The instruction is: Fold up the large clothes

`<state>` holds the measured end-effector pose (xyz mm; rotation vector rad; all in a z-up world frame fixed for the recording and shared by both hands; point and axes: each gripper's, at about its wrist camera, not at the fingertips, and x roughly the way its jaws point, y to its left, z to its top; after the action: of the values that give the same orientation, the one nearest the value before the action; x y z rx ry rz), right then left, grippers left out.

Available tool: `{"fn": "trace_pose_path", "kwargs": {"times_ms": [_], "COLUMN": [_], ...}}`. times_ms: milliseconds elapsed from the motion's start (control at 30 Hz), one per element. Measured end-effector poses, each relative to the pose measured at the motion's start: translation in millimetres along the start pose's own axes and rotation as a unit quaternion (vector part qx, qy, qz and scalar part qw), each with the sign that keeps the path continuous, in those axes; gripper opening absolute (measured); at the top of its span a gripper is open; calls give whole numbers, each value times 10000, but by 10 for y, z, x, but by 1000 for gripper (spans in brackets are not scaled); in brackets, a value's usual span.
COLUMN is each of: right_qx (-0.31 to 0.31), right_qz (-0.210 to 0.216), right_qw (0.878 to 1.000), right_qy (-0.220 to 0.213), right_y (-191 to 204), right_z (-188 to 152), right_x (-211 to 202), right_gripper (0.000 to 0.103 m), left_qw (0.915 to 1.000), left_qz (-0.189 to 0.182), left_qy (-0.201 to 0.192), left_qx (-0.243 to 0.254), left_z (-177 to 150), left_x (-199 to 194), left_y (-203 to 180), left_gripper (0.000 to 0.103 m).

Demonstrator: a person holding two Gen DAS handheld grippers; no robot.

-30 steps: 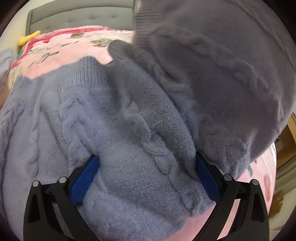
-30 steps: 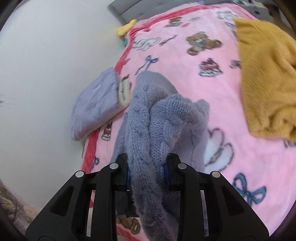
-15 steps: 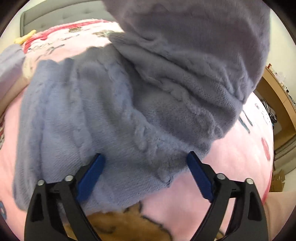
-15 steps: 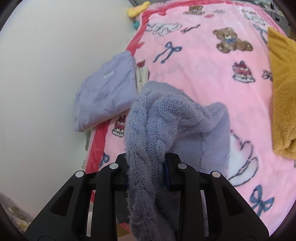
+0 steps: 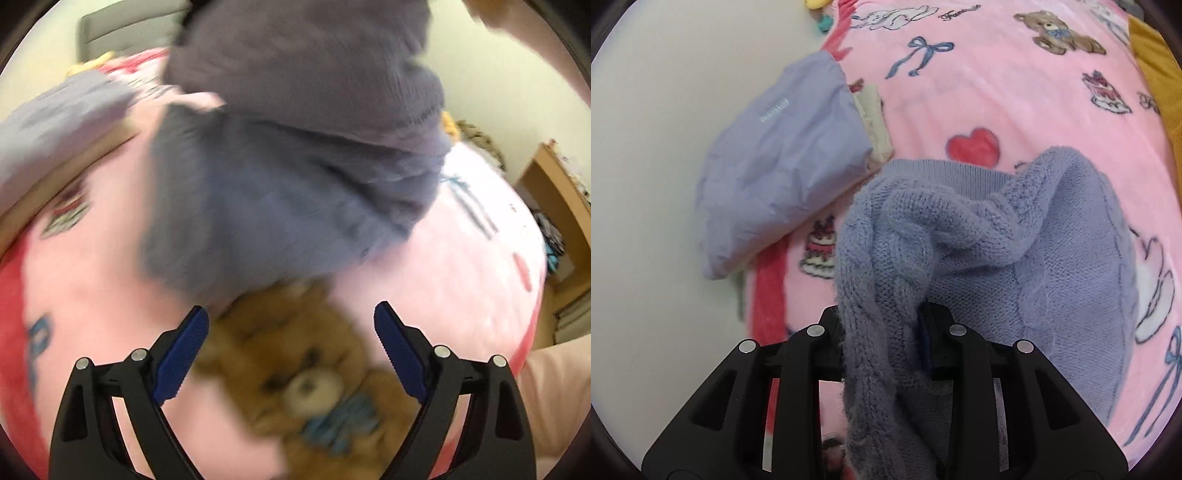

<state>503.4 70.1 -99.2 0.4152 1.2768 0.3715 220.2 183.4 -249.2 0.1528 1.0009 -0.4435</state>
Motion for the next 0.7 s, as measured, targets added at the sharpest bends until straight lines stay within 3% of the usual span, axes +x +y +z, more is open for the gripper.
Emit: {"fn": "trace_pose_path", "kwargs": {"times_ms": [167, 333, 433, 467, 500, 567, 667, 700], "right_qx": [-358, -170, -528, -615, -692, -667, -537, -476], "right_qz": [-775, -1087, -1445, -1479, -1443, -1031, -353, 106], "right_qw": [9963, 9937, 9879, 9869, 9869, 9922, 9979, 9988], "right_qy": [13, 226, 184, 195, 186, 226, 79, 6], "right_y": [219, 178, 306, 323, 345, 368, 374, 334], "right_z": [-180, -308, -370, -383, -392, -365, -255, -192], "right_x": [525, 933, 1068, 1095, 1107, 1057, 766, 587], "right_gripper": [33, 38, 50, 60, 74, 87, 87, 88], "left_qw": [9969, 9922, 9914, 9917, 9918, 9920, 9912, 9905], "left_qz": [499, 909, 950, 911, 888, 830, 722, 672], "left_qy": [49, -191, -298, -337, -371, -491, -704, -799], "left_qx": [-608, -835, -854, -845, -846, -815, -851, -898], "left_z": [-155, -172, -124, -63, -29, 16, 134, 180], "left_x": [-284, -465, -497, -503, -503, -551, -643, -686], "left_y": [502, 768, 825, 775, 796, 741, 661, 649], "left_gripper": [90, 90, 90, 90, 90, 90, 90, 90]}}
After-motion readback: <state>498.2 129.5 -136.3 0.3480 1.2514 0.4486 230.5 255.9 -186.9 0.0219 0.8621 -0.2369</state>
